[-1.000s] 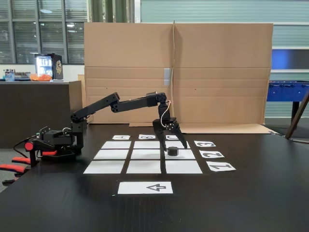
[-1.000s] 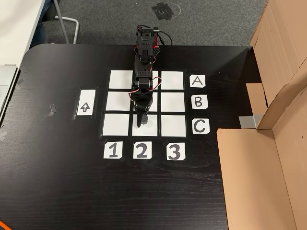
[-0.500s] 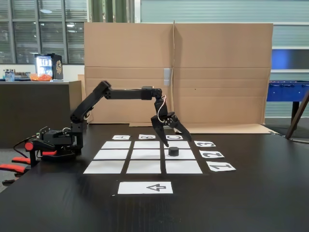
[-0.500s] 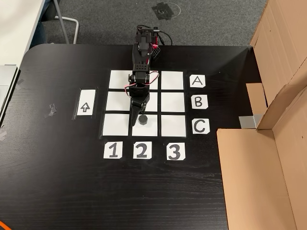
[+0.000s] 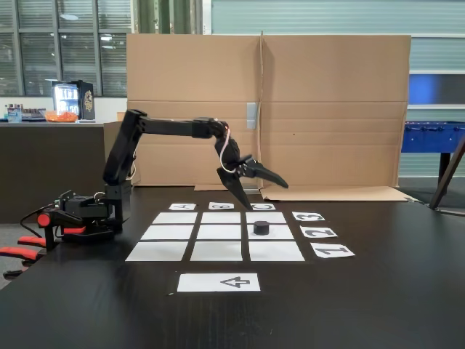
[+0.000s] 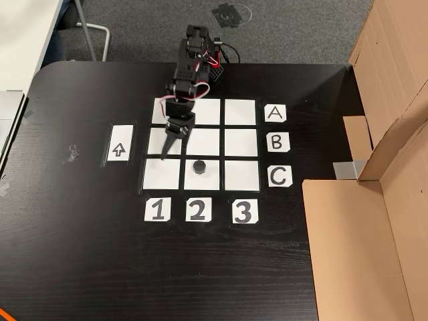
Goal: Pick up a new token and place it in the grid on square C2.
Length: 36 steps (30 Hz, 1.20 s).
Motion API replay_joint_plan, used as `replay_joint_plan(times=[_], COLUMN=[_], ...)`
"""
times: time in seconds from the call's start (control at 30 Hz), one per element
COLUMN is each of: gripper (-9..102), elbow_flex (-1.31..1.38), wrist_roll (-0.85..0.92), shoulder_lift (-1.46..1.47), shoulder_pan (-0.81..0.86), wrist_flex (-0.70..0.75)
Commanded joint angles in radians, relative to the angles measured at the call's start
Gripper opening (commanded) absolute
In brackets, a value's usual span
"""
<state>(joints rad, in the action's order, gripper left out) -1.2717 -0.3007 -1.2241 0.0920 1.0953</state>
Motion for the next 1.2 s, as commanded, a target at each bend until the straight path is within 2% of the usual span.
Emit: replay_joint_plan(times=[0.0,0.27,0.57,0.73,0.93,1.17], gripper=[54,54,51,37,-1,-1], elbow_flex=[-0.058,-0.301,-0.561,-0.609,-0.69,-0.902], wrist_roll=[0.018,0.071,0.141,0.233,0.267,0.357], shoulder_lift=[-0.146,-0.472,-0.793,-0.966,-1.155,-1.378], shoulder_pan=[0.064,0.284,0.54,0.681,0.868,1.002], wrist_flex=[-0.043,-0.118,-0.121,-0.087,-0.087,-0.104])
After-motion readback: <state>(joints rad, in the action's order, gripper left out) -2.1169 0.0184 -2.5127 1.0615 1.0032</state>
